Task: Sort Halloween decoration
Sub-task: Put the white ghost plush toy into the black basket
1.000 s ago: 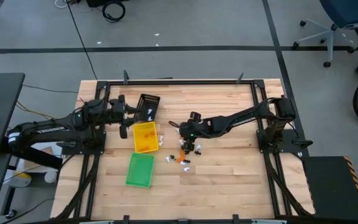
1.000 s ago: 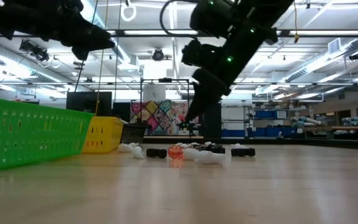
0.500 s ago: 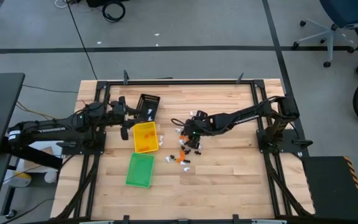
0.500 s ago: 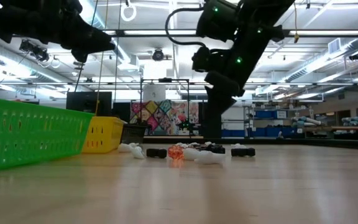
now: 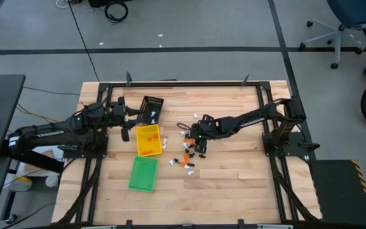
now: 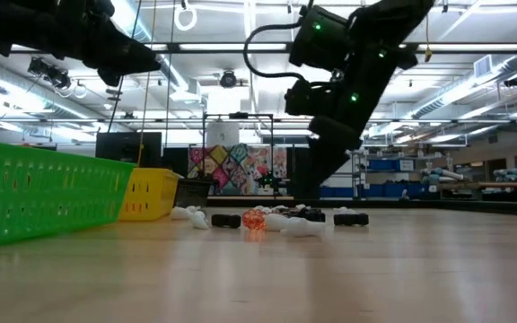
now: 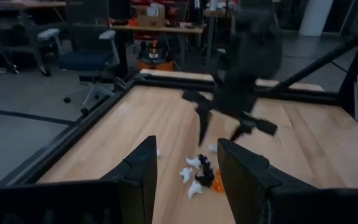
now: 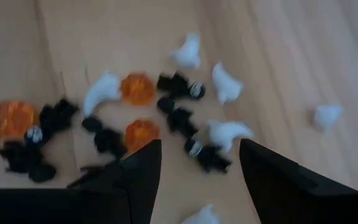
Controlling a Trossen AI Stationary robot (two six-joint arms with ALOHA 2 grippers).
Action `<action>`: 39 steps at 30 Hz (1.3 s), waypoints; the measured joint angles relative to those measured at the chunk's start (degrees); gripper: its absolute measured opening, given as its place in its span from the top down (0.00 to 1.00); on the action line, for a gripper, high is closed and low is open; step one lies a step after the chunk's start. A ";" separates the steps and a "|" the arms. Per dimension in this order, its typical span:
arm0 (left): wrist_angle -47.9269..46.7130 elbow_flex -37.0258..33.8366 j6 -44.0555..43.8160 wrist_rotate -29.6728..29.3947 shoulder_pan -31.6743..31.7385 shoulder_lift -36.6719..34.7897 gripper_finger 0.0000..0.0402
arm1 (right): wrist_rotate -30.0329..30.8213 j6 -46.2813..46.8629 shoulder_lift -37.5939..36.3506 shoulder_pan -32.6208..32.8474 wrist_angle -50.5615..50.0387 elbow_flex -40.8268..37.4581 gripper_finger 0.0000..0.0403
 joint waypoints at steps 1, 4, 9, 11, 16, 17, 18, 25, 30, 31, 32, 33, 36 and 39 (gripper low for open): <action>-0.01 0.00 0.00 -0.02 0.12 -0.06 0.65 | 0.55 0.16 0.00 0.09 0.28 -0.61 0.45; -0.33 0.00 -0.01 0.00 0.21 0.09 0.65 | 0.68 0.68 0.00 -0.56 1.05 -2.95 0.45; -0.39 0.00 -0.84 0.00 0.21 0.12 0.65 | -1.87 2.75 -0.31 -1.81 0.26 -3.67 0.45; -0.40 0.00 -1.03 0.00 0.21 0.12 0.65 | -1.94 3.63 -0.50 -1.51 -0.53 -3.71 0.45; -0.83 0.00 -1.05 0.00 0.21 0.12 0.65 | -0.46 6.17 -0.57 -0.79 -2.66 -3.69 0.45; -1.04 0.00 -1.05 0.00 0.21 0.12 0.65 | 0.20 6.69 -0.57 -0.56 -2.81 -3.69 0.45; -1.17 0.00 -1.05 0.00 0.21 0.12 0.65 | 0.88 7.04 -0.57 -0.27 -3.06 -3.69 0.45; -1.33 0.00 -1.27 0.00 0.21 0.12 0.65 | 2.15 9.65 -0.63 0.82 -1.77 -6.26 0.45; -1.24 0.00 -1.27 0.00 0.21 0.12 0.65 | 0.53 12.20 -0.94 0.82 2.82 -9.33 0.48; -1.21 0.00 -1.27 0.00 0.21 0.12 0.65 | 0.49 12.52 -0.94 0.82 3.02 -9.49 0.49; -1.21 0.00 -1.27 0.00 0.21 0.12 0.65 | 0.49 12.59 -0.94 0.86 3.12 -9.60 0.51; -1.19 0.00 -1.27 0.00 0.21 0.12 0.65 | 0.42 12.62 -0.94 0.93 3.11 -9.61 0.52; -1.19 0.00 -1.27 0.00 0.21 0.12 0.65 | 0.29 12.46 -0.89 1.15 3.19 -9.62 0.58; -1.17 0.00 -1.27 0.00 0.21 0.12 0.65 | -0.06 12.29 -0.85 1.15 3.29 -9.63 0.66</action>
